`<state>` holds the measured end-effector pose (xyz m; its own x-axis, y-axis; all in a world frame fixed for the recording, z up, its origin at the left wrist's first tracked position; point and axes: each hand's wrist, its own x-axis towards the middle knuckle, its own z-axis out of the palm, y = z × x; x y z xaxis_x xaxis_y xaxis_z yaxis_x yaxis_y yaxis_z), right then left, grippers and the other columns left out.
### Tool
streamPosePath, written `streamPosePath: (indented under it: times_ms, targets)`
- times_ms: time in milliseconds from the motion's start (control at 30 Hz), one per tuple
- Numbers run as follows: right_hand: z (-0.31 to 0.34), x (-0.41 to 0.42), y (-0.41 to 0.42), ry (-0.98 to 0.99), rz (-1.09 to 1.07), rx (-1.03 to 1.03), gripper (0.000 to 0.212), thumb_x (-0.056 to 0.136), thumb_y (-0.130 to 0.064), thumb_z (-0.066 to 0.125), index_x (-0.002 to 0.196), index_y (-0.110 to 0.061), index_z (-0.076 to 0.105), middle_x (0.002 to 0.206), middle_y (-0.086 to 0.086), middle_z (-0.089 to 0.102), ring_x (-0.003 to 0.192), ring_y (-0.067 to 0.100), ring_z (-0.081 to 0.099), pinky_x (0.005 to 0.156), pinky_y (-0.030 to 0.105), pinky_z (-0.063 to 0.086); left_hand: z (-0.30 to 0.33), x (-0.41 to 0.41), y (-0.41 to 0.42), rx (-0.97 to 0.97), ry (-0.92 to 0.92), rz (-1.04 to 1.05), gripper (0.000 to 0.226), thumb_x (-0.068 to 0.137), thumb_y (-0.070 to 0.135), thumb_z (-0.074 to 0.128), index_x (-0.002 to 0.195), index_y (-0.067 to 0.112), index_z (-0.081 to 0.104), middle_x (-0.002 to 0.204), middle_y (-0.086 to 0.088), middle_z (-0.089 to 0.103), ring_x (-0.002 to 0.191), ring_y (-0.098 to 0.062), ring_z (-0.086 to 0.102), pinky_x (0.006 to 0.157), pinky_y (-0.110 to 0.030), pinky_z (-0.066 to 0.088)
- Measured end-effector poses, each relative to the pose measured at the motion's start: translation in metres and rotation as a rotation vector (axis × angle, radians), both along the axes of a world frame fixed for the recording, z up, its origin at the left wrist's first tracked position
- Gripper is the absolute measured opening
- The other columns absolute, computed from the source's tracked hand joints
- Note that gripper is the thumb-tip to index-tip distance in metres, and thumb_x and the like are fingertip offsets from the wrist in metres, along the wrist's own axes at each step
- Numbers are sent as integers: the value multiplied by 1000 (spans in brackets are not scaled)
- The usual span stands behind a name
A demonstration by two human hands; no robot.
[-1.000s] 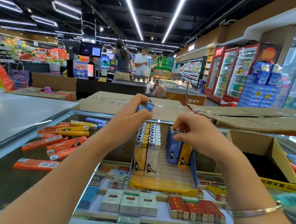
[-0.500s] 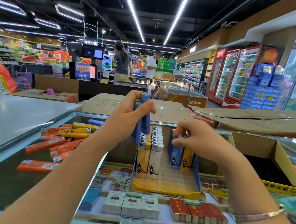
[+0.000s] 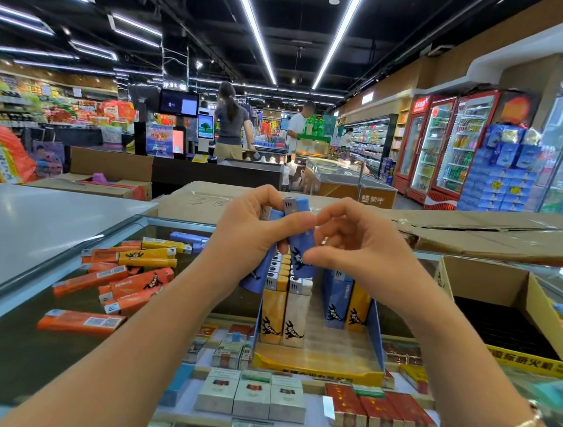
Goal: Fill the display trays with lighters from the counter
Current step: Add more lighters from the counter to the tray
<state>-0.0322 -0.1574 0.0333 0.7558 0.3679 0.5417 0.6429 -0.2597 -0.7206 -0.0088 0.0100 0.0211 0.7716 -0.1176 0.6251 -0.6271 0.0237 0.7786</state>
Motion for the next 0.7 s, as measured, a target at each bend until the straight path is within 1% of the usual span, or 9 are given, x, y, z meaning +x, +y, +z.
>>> streamPosePath:
  times_ms: [67,133,233,333,367,433,533,633,700]
  targets:
    - [-4,1,5,3,5,-10,36,72,-4,76,90,-22,50,67,3,56,58,16,50,56,25,45,-2,-1,-3,2,5,-28,41,51,47,75,67,19,50,53,4,59,43,-7,51,43,-16,43]
    - [-7,3,6,3,-8,5,40,74,-1,74,91,-24,45,64,5,53,55,17,46,55,29,42,-3,-2,-5,3,16,-54,36,52,46,75,66,23,51,53,5,58,43,-7,50,43,-16,43]
    - [-5,2,3,-6,0,13,49,77,2,69,101,-32,43,64,2,57,50,11,46,52,23,43,-4,-1,-5,13,25,-31,36,56,49,71,74,22,55,53,5,60,43,-5,51,43,-15,42]
    - [0,0,-1,-42,-35,-5,56,80,-1,68,113,-40,45,89,21,64,60,36,51,61,39,52,-4,2,0,7,31,15,40,64,54,65,84,21,55,62,0,67,44,-7,53,46,-16,44]
    - [1,0,-4,-43,-48,-7,54,81,-2,67,113,-41,47,93,25,63,64,38,52,62,40,53,-4,4,1,9,37,54,39,67,54,62,85,20,54,60,-1,67,45,-7,54,48,-17,45]
    - [3,2,-8,-42,-81,5,46,82,-4,66,107,-39,51,92,27,62,61,35,50,56,31,49,-5,7,4,17,46,147,37,72,56,56,83,20,53,56,2,64,45,-6,54,53,-19,46]
    - [4,5,-15,-27,-133,60,25,85,-7,65,97,-28,58,84,20,61,53,18,48,47,18,43,-4,11,7,20,31,227,39,77,60,48,77,21,51,50,9,57,43,2,48,50,-10,42]
    - [4,8,-20,-28,-193,47,15,83,-10,67,88,-22,61,72,-3,59,50,7,51,47,16,43,-2,12,10,17,45,256,40,79,61,44,74,22,50,50,11,54,43,3,45,48,-10,39]
    - [4,10,-23,-47,-239,-43,15,80,-12,70,86,-23,62,79,-1,61,55,8,51,53,20,46,-1,15,12,2,77,258,38,86,55,41,73,21,48,50,11,54,43,3,45,49,-13,39]
